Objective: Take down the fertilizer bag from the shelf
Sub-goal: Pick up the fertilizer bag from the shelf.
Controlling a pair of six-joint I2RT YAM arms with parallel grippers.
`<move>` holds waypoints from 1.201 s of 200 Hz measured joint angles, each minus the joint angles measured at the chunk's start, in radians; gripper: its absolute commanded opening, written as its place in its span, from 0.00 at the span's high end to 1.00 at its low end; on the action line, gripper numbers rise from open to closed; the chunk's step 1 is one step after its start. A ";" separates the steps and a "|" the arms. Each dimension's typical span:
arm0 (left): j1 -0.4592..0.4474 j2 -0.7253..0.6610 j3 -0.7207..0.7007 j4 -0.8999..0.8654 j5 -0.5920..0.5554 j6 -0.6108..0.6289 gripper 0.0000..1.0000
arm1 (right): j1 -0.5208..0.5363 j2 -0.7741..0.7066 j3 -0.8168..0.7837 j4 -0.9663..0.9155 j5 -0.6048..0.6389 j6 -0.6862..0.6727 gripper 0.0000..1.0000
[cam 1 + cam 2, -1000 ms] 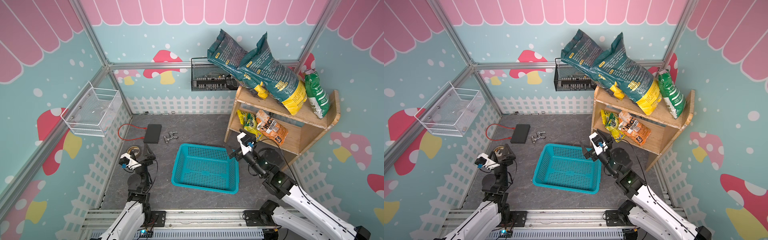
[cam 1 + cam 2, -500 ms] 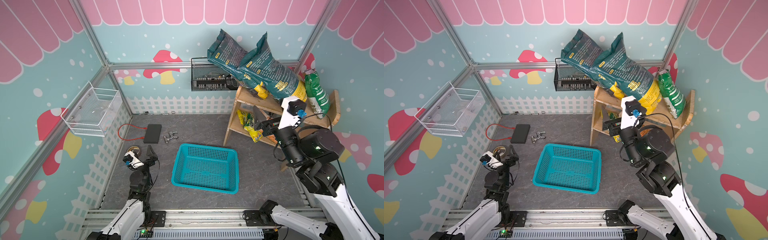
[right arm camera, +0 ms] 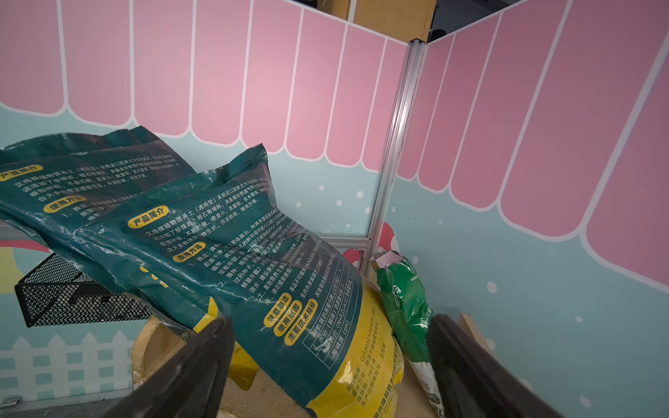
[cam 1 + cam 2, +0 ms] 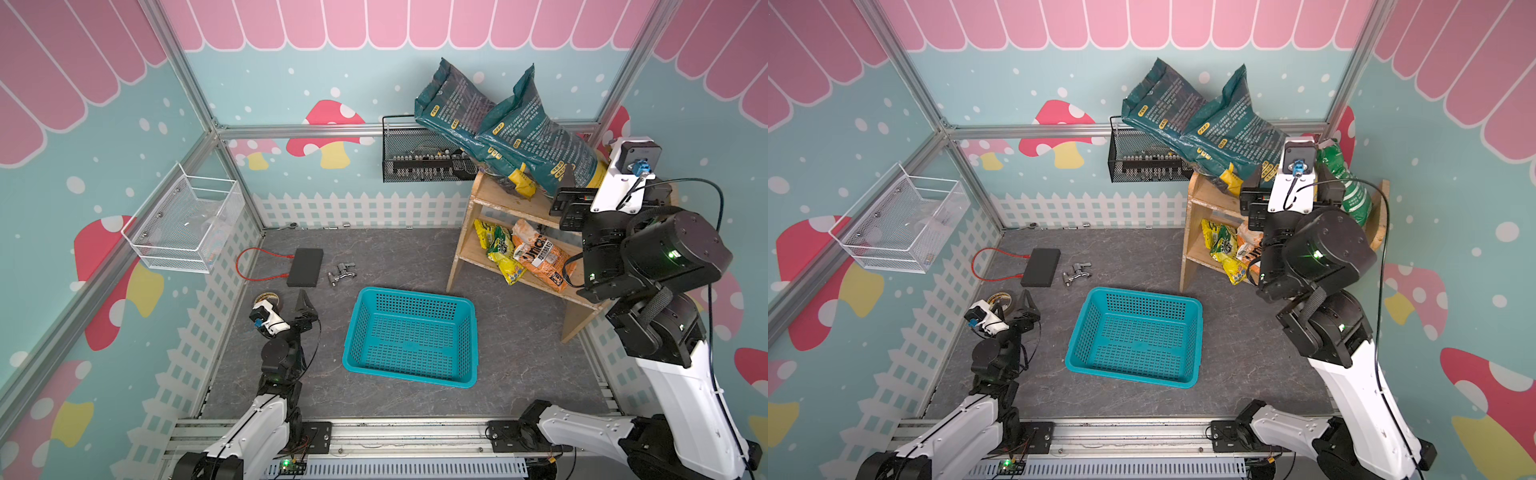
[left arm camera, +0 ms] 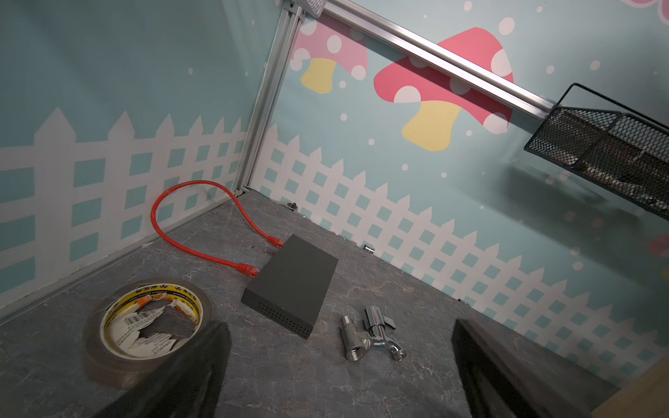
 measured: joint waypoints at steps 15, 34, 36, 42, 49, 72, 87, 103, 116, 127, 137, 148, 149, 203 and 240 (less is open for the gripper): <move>0.000 0.000 0.003 0.002 0.007 0.000 0.01 | -0.106 0.071 0.095 -0.085 -0.059 0.035 0.08; 0.000 -0.005 0.003 0.002 0.012 -0.003 0.01 | -0.287 0.143 0.171 -0.167 -0.141 0.082 0.08; 0.000 -0.006 0.003 0.002 0.013 -0.003 0.01 | -0.303 0.149 0.175 -0.175 -0.148 0.086 0.08; 0.000 -0.009 0.003 0.004 0.014 -0.003 0.01 | -0.342 0.164 0.185 -0.195 -0.164 0.093 0.08; 0.000 -0.011 0.003 0.009 0.014 -0.003 0.01 | -0.375 0.179 0.195 -0.215 -0.181 0.098 0.07; 0.000 -0.001 0.003 0.037 0.014 -0.003 0.01 | -0.432 0.203 0.209 -0.252 -0.225 0.106 0.07; 0.000 0.021 0.005 0.045 0.014 -0.003 0.01 | -0.474 0.208 0.209 -0.263 -0.251 0.115 0.07; 0.000 0.047 0.011 0.044 0.017 -0.003 0.01 | -0.525 0.214 0.209 -0.266 -0.277 0.127 0.07; 0.000 0.060 0.019 0.045 0.018 -0.003 0.01 | -0.558 0.222 0.209 -0.267 -0.292 0.138 0.07; 0.000 0.064 0.022 0.050 0.018 -0.003 0.01 | -0.585 0.232 0.209 -0.268 -0.309 0.148 0.07; 0.000 0.067 0.022 0.053 0.018 -0.003 0.01 | -0.606 0.242 0.209 -0.270 -0.326 0.155 0.06; 0.000 0.069 0.022 0.058 0.018 -0.003 0.01 | -0.623 0.254 0.213 -0.266 -0.341 0.166 0.06; 0.000 0.070 0.022 0.059 0.018 -0.003 0.01 | -0.625 0.255 0.214 -0.266 -0.343 0.167 0.06; 0.000 0.099 0.031 0.081 0.018 -0.002 0.01 | -0.686 0.294 0.260 -0.261 -0.398 0.199 0.07; 0.000 0.118 0.035 0.097 0.018 0.001 0.01 | -0.723 0.314 0.269 -0.254 -0.450 0.222 0.26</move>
